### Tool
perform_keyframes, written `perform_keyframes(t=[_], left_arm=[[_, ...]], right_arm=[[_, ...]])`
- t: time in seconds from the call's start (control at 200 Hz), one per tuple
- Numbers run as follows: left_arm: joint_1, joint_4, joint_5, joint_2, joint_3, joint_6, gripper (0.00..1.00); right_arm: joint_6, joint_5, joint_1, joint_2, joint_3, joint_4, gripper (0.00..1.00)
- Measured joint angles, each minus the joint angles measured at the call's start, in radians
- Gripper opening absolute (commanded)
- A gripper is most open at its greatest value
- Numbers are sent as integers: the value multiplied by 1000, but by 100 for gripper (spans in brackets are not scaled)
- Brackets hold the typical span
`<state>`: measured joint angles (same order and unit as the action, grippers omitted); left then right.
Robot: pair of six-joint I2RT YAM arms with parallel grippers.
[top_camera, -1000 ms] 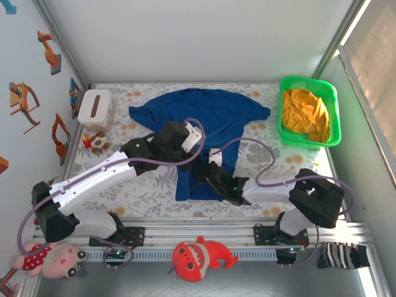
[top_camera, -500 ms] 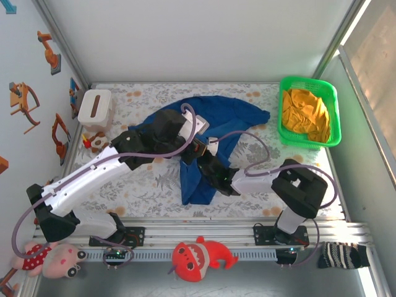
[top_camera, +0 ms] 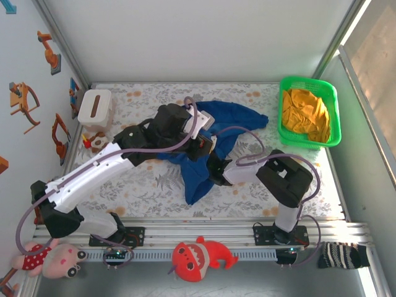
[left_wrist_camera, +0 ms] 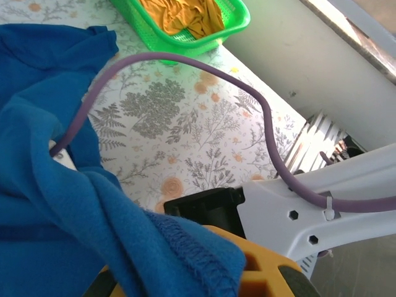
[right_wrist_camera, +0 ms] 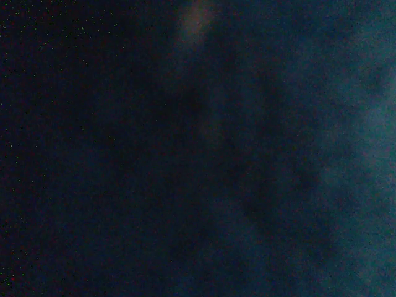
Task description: Fold the inside-out t-shirt
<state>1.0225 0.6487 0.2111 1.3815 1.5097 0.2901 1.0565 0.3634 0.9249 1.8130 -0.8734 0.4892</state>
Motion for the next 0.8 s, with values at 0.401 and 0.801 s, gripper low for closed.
perform_keyframes(t=[0.401, 0.801], left_arm=[[214, -81, 63, 245, 365, 116, 0], [208, -179, 85, 237, 320, 181, 0]], right_arm=[[116, -114, -164, 64, -106, 1, 0], [168, -220, -209, 104, -95, 17, 34]])
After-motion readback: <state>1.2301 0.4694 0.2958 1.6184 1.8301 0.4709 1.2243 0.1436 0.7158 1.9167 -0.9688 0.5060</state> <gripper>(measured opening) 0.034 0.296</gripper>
